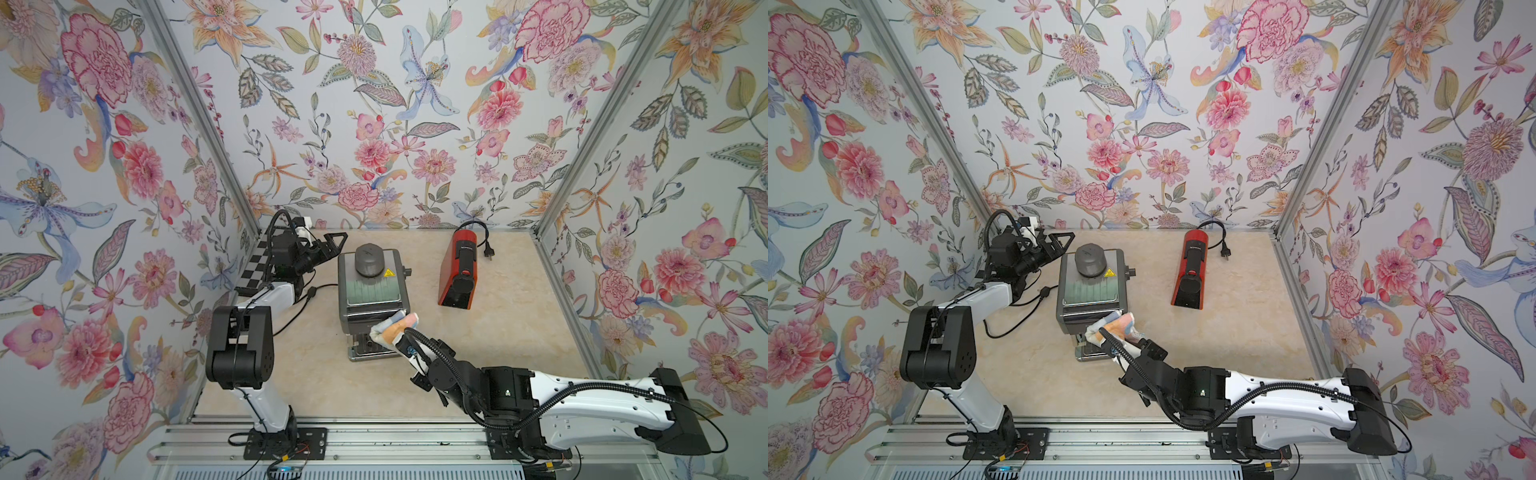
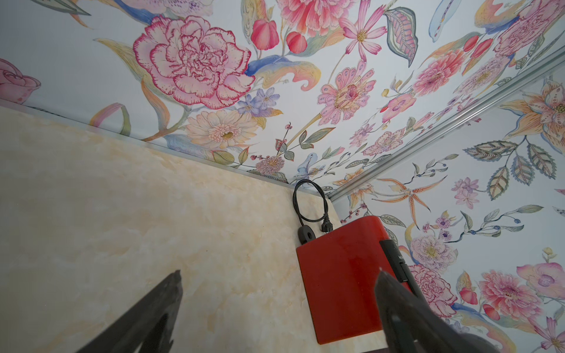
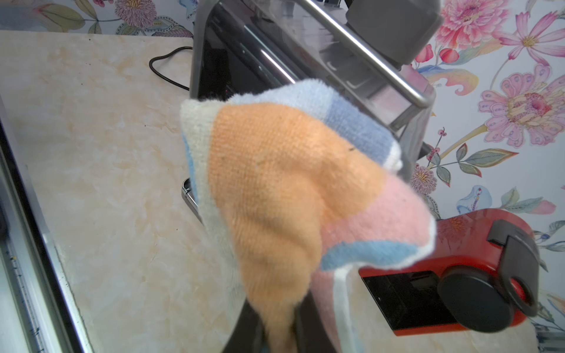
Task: Wipe the surface of a coffee machine
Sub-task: Wipe the dirt from the surface of the coffee machine, then adjust the coffee machine at the center of the board.
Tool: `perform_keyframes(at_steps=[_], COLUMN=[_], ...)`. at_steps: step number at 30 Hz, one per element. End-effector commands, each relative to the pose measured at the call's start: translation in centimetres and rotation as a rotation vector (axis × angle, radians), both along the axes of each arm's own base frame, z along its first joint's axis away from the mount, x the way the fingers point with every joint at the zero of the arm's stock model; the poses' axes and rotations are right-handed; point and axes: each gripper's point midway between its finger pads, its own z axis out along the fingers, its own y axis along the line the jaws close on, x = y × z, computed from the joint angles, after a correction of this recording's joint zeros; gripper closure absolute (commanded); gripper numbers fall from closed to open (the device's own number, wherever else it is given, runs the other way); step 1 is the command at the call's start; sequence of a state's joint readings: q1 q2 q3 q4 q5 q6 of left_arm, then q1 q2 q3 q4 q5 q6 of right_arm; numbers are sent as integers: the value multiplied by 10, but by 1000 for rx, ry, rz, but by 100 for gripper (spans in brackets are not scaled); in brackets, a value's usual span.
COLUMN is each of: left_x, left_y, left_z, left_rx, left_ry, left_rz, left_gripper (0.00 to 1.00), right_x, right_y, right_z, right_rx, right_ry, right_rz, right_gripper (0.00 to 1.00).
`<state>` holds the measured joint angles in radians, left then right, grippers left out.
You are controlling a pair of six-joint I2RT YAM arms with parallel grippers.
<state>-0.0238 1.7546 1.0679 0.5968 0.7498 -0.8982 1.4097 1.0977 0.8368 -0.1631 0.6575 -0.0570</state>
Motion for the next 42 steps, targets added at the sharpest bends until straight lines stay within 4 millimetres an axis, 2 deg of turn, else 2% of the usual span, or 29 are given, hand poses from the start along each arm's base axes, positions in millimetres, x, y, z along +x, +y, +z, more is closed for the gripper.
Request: perform_keyframes(at_steps=[1,7,14,18,24,32,33,34,42], left_x=[1,0,-11,-19,-33,-65,-67,-74,-93], left_y=[-17,-33,-53,-61,-60,-61,-62,-62,-63], left_z=[6,-1,-7,-3,-4,6,2,15,25], left_rx=[11,47,84,86,84,76,78,80,84], left_ry=[-41,-30,-17,-26,-17,-27,-16,-44,-56], left_rz=[-69,-110,-159,-172,-164,-159,-161,-160,-157], left_gripper=[1,1,1,1,1,1,1,1,1], right_x=[8,25,49,59,77,91,92,94,115], right_y=[9,18,-3,-6,-9,-8,-7,-7,-4], right_z=[15,11,0,-2,-3,1,1,3,7], right_rx=[141,189,270,288,304,334,335,339,379], right_ry=[53,93,153,170,171,166,165,162,167], right_rz=[-13,-44,-172,-199,-236,-233,-233,-232,-231], right_gripper=[100,100,100,100,100,100,100,100,100])
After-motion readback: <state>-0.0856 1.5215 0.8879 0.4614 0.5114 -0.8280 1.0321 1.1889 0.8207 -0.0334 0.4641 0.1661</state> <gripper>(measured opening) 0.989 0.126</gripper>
